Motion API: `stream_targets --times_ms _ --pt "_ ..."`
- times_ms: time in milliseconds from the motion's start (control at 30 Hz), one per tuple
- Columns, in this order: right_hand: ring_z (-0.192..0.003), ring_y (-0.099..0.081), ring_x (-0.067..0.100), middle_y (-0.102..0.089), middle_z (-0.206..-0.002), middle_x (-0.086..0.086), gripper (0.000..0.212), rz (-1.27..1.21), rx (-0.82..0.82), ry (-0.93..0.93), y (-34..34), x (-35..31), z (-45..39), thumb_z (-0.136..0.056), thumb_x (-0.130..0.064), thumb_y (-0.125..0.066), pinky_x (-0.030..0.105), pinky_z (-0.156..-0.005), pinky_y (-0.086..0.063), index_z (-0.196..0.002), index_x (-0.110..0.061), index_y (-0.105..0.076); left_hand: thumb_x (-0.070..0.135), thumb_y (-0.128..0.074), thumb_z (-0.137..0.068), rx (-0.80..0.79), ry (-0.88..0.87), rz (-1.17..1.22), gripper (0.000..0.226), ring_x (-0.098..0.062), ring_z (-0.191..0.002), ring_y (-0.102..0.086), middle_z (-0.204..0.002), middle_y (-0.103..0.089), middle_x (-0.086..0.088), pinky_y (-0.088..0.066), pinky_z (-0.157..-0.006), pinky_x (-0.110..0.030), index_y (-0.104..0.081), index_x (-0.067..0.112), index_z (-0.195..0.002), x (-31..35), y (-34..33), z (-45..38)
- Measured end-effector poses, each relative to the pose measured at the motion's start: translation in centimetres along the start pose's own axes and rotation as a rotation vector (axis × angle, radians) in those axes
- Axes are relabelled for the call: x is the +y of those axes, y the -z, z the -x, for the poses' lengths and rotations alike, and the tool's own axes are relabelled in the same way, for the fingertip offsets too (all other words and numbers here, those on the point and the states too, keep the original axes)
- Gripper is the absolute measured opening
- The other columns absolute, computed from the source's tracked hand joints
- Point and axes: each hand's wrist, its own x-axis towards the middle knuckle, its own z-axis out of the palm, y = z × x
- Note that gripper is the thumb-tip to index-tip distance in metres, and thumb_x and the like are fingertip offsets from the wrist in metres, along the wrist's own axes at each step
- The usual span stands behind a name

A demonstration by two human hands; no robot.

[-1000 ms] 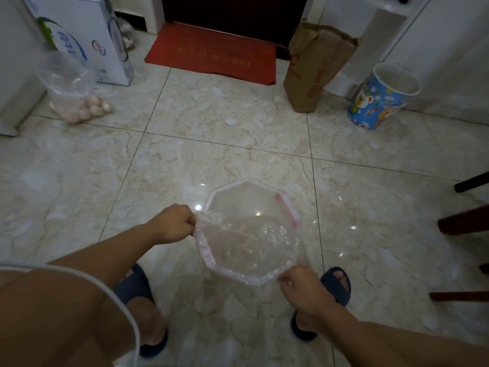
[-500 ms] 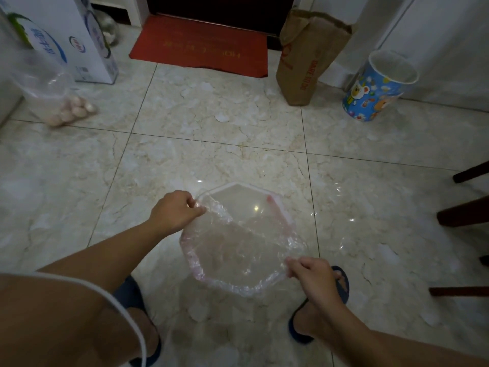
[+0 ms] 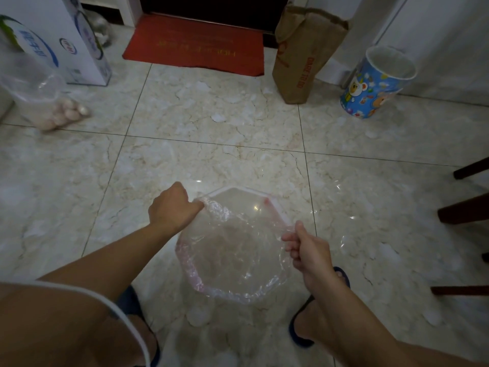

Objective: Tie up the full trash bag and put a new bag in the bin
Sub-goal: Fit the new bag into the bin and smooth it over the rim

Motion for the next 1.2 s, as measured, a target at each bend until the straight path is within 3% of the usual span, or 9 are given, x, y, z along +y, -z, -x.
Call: stream_targets --times_ms 133,200,400,467,567,700,833,1000,1200 --pt "-0.076 -0.066 0.017 -0.074 -0.087 0.008 0.017 -0.07 -0.042 0.133 -1.0 -1.2 -0.7 -0.096 -0.011 -0.057 0.024 -0.064 -0.051 -0.098 -0.008 -0.074 0.013 -0.062 -0.081 0.009 -0.257 0.046 0.057 -0.025 -0.098 -0.061 -0.119 -0.06 -0.007 -0.051 -0.077 -0.036 -0.048 0.024 -0.135 1.3 0.0 0.4" --pt "-0.091 -0.068 0.015 -0.074 -0.101 0.003 0.022 0.064 -0.027 0.241 -1.6 -1.2 -1.1 -0.093 -0.002 -0.058 0.024 -0.077 -0.055 -0.104 -0.012 -0.075 0.003 -0.059 -0.078 -0.018 -0.345 0.029 0.056 -0.025 -0.119 -0.054 -0.137 -0.055 -0.004 -0.048 -0.089 -0.037 -0.058 0.023 -0.13 2.1 -0.2 0.6" --pt "-0.107 -0.057 0.007 -0.061 -0.118 -0.009 0.035 0.568 0.023 0.675 -2.4 -0.7 -1.9 -0.093 -0.001 -0.057 0.024 -0.097 -0.049 -0.124 -0.015 -0.064 0.009 -0.055 -0.083 0.007 -0.329 -0.006 0.017 -0.019 -0.069 -0.061 -0.079 -0.07 -0.003 -0.039 -0.057 -0.023 -0.069 0.018 -0.077 3.3 -0.6 -0.7" --pt "-0.112 -0.052 0.007 -0.056 -0.117 -0.014 0.041 0.639 0.033 0.751 -2.7 -0.7 -2.3 -0.092 -0.001 -0.057 0.016 -0.098 -0.041 -0.129 -0.017 -0.06 0.007 -0.054 -0.081 -0.002 -0.288 0.03 0.017 -0.019 -0.066 -0.061 -0.073 -0.067 0.0 -0.042 -0.056 -0.024 -0.067 0.017 -0.077 3.3 -0.6 -1.4" --pt "-0.131 -0.043 0.016 -0.055 -0.138 -0.007 0.048 0.779 0.025 0.744 -3.2 -0.5 -3.5 -0.094 -0.011 -0.055 0.03 -0.111 -0.035 -0.141 -0.018 -0.05 0.009 -0.054 -0.081 -0.027 -0.235 0.093 0.017 -0.019 -0.069 -0.064 -0.071 -0.066 0.004 -0.054 -0.063 -0.032 -0.068 0.018 -0.075 3.2 -1.0 -2.2" --pt "-0.151 -0.01 0.02 -0.019 -0.163 -0.003 0.058 0.924 -0.114 0.73 -3.9 -0.7 -4.3 -0.1 -0.013 -0.045 0.033 -0.121 -0.014 -0.154 -0.022 -0.025 0.011 -0.052 -0.087 -0.048 -0.182 0.123 0.019 -0.023 -0.072 -0.066 -0.083 -0.072 -0.004 -0.051 -0.062 -0.031 -0.064 0.019 -0.074 3.1 -1.5 -2.9" --pt "-0.152 -0.005 0.019 -0.02 -0.163 0.001 0.055 0.967 -0.143 0.743 -4.5 -1.0 -5.1 -0.102 -0.008 -0.038 0.031 -0.122 -0.011 -0.154 -0.018 -0.024 0.015 -0.05 -0.091 -0.07 -0.117 0.154 0.016 -0.026 -0.081 -0.065 -0.114 -0.071 -0.011 -0.046 -0.068 -0.03 -0.065 0.016 -0.086 3.5 -1.6 -3.3" --pt "-0.125 -0.05 0.023 -0.054 -0.137 0.005 0.041 0.82 -0.034 0.703 -5.5 -2.4 -6.0 -0.101 -0.026 -0.045 0.038 -0.107 -0.041 -0.14 -0.015 -0.048 0.071 -0.067 -0.066 -0.313 -0.196 0.157 0.052 -0.012 -0.073 -0.059 -0.077 -0.061 0.008 -0.043 -0.065 -0.029 -0.064 0.022 -0.083 4.0 -0.6 -2.8" --pt "-0.087 -0.063 0.017 -0.071 -0.103 0.001 0.027 0.774 0.01 0.494 -6.2 -5.0 -7.3 -0.097 -0.035 -0.05 0.03 -0.075 -0.049 -0.108 -0.019 -0.069 0.036 -0.083 -0.07 -0.354 -0.272 0.107 0.03 -0.01 -0.053 -0.053 -0.058 -0.056 0.004 -0.041 -0.057 -0.025 -0.071 0.02 -0.092 3.7 0.4 -3.2"
